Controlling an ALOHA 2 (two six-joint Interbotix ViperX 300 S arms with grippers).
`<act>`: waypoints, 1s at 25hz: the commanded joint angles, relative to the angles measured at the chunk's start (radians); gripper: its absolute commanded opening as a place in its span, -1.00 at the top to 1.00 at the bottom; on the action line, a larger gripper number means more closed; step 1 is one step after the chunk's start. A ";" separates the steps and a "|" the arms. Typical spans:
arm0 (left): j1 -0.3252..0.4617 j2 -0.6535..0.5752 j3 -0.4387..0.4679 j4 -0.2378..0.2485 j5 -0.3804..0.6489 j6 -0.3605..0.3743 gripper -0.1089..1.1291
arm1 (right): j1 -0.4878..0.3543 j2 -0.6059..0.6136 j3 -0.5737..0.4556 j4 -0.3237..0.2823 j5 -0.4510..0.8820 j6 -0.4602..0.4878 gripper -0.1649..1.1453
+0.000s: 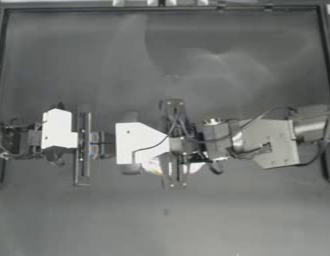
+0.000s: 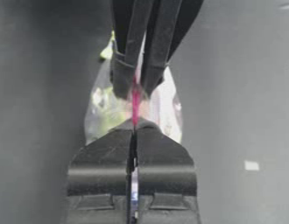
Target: Put candy in bag
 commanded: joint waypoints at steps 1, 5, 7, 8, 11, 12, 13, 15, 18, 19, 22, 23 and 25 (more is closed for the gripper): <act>0.002 -0.025 -0.005 0.002 -0.003 0.000 0.76 | 0.000 -0.058 0.023 -0.011 0.008 0.023 0.69; 0.002 -0.025 -0.003 0.002 -0.005 0.000 0.76 | 0.000 -0.084 0.058 -0.021 0.009 0.051 0.69; 0.002 -0.025 -0.003 0.002 -0.005 0.000 0.76 | -0.002 -0.098 0.075 -0.029 0.011 0.064 0.69; 0.002 -0.023 -0.003 0.002 -0.005 0.000 0.76 | 0.000 -0.106 0.084 -0.032 0.012 0.071 0.69; 0.002 -0.021 -0.005 0.002 -0.003 0.000 0.76 | 0.000 -0.121 0.107 -0.035 0.012 0.089 0.69; 0.002 -0.021 -0.005 0.002 -0.005 0.000 0.76 | 0.000 -0.127 0.118 -0.035 0.012 0.092 0.69; 0.002 -0.021 -0.003 0.002 -0.005 0.000 0.76 | 0.000 -0.133 0.127 -0.035 0.012 0.097 0.69; 0.002 -0.020 -0.003 0.000 -0.005 0.000 0.76 | 0.000 -0.146 0.149 -0.034 0.012 0.109 0.69; 0.002 -0.020 -0.003 0.000 -0.005 0.000 0.76 | 0.000 -0.164 0.169 -0.035 0.014 0.127 0.69; 0.002 -0.020 -0.003 0.000 -0.005 0.000 0.76 | 0.000 -0.170 0.176 -0.035 0.014 0.132 0.69; 0.003 -0.018 -0.002 0.000 -0.005 0.000 0.76 | 0.000 -0.189 0.202 -0.034 0.014 0.146 0.69; 0.002 -0.018 0.000 -0.002 -0.005 0.000 0.76 | -0.002 -0.195 0.210 -0.035 0.014 0.150 0.69; 0.002 -0.018 0.000 -0.002 -0.005 0.000 0.76 | 0.000 -0.209 0.227 -0.035 0.014 0.163 0.69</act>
